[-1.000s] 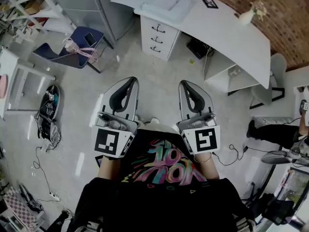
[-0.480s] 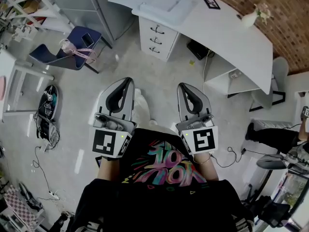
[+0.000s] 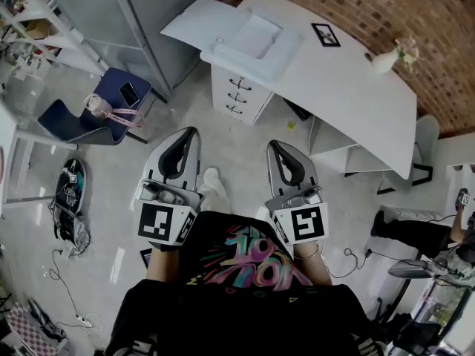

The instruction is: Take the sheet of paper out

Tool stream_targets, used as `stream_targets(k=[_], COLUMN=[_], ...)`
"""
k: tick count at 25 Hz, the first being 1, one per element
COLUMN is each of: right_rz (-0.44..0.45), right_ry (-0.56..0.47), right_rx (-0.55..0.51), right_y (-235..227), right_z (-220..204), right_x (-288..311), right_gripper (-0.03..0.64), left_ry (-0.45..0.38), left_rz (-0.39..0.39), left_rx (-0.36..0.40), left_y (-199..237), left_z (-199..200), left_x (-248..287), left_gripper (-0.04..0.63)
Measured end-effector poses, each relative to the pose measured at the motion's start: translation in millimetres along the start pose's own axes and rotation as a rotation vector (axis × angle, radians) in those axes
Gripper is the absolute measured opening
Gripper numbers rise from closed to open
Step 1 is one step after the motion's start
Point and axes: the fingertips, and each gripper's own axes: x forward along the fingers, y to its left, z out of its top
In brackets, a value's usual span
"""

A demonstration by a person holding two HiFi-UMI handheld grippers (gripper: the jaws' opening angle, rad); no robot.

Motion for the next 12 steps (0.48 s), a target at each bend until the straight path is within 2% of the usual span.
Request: stream_targets(k=[5,12], right_rz=[-0.005,-0.049], right_ry=[-0.001,0.014], right_rx=[-0.031,-0.018], right_y=[-21,-38], right_z=[18,18], right_x=[76,157], right_gripper=[0.015,0.015], left_ry=[-0.001,-0.005], left_rz=[-0.024,-0.052], left_rx=[0.003,0.006], left_y=[54,121], left_z=[11,13], left_x=[55,107], left_gripper=[0.029,0.028])
